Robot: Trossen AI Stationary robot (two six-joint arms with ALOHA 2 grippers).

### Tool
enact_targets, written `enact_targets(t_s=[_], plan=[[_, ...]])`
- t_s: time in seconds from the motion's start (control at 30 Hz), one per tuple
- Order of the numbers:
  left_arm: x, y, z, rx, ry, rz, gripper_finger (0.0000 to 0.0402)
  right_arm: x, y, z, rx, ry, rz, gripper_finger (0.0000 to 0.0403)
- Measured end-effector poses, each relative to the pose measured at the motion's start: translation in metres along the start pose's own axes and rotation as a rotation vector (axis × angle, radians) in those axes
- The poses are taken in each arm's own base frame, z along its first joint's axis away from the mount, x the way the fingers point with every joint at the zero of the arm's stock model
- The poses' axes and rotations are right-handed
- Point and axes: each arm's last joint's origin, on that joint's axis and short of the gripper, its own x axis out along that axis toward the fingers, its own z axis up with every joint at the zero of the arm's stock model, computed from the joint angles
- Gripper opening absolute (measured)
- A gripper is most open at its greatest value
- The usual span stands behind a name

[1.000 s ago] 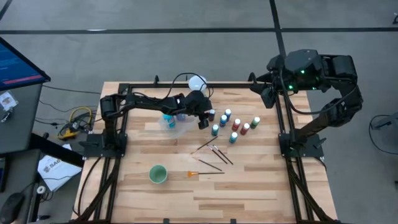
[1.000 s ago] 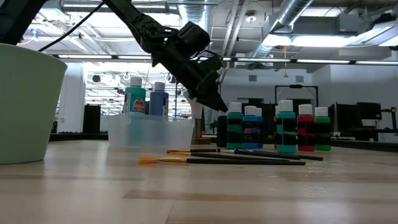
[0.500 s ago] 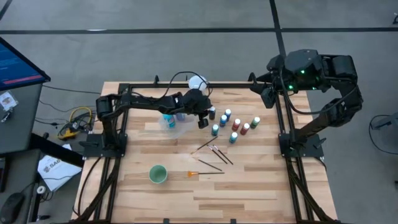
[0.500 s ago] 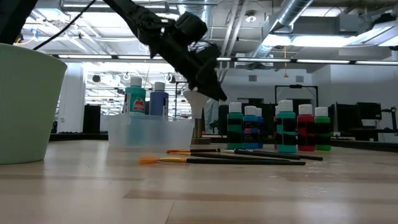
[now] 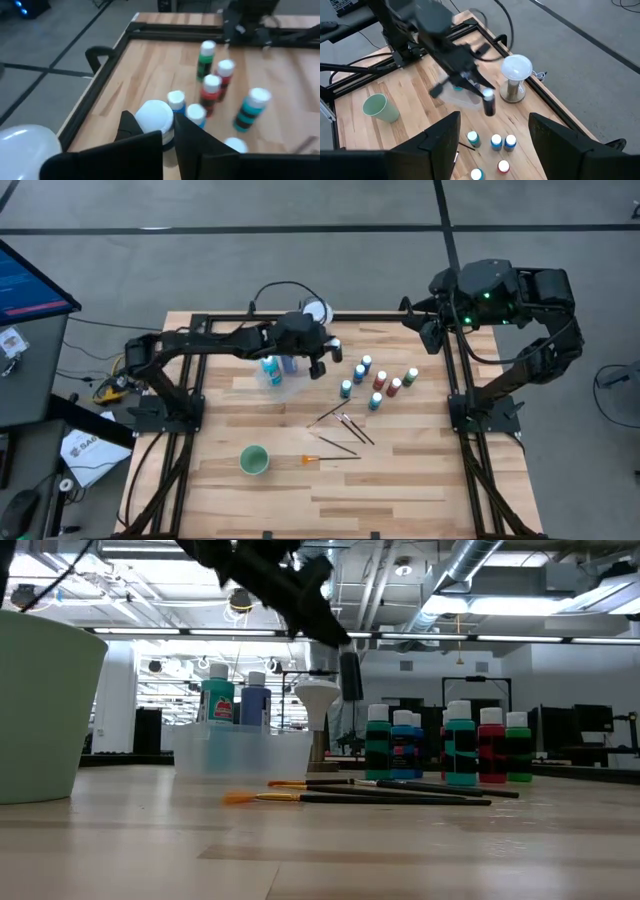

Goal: Pick & Place Paint Supplies
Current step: Put the small black bottle into the white bin

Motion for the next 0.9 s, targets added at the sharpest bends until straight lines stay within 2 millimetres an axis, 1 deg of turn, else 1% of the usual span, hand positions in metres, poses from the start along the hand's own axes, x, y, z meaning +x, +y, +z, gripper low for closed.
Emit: enact_targets(t_s=[0.1, 0.27, 0.37, 0.4, 0.47, 0.53, 0.6, 0.67, 0.73, 0.83, 0.9], plan=[[-0.027, -0.005, 0.010, 0.010, 0.005, 0.012, 0.0000, 0.000, 0.000, 0.000, 0.000, 0.000, 0.000, 0.0230], [-0.072, -0.016, 0.015, 0.037, 0.070, 0.077, 0.0000, 0.000, 0.000, 0.000, 0.000, 0.000, 0.000, 0.0230], [-0.091, -0.023, 0.015, 0.035, 0.103, 0.124, 0.0001, 0.000, 0.000, 0.000, 0.000, 0.000, 0.000, 0.0230], [-0.095, -0.026, 0.014, 0.033, 0.124, 0.142, 0.0001, 0.000, 0.000, 0.000, 0.000, 0.000, 0.000, 0.0230], [-0.102, -0.030, 0.010, 0.026, 0.112, 0.181, 0.0001, 0.000, 0.000, 0.000, 0.000, 0.000, 0.000, 0.0230], [-0.105, -0.034, 0.001, 0.008, 0.107, 0.218, 0.0001, 0.000, 0.000, 0.000, 0.000, 0.001, 0.001, 0.0230], [-0.103, -0.036, -0.013, -0.022, 0.104, 0.237, 0.0001, 0.001, 0.000, 0.000, -0.001, 0.003, 0.000, 0.0230], [-0.099, -0.039, -0.027, -0.055, 0.065, 0.246, 0.0001, 0.002, 0.001, 0.000, -0.001, 0.004, 0.000, 0.0230], [-0.093, -0.042, -0.036, -0.086, 0.003, 0.252, 0.0001, 0.002, 0.001, 0.000, -0.001, 0.004, 0.001, 0.0230], [-0.085, -0.045, -0.049, -0.104, -0.031, 0.262, 0.0001, 0.005, 0.002, -0.001, -0.006, 0.019, -0.004, 0.0230], [-0.081, -0.046, -0.057, -0.096, -0.016, 0.289, 0.0001, 0.008, 0.002, -0.001, -0.008, 0.027, -0.006, 0.0230]])
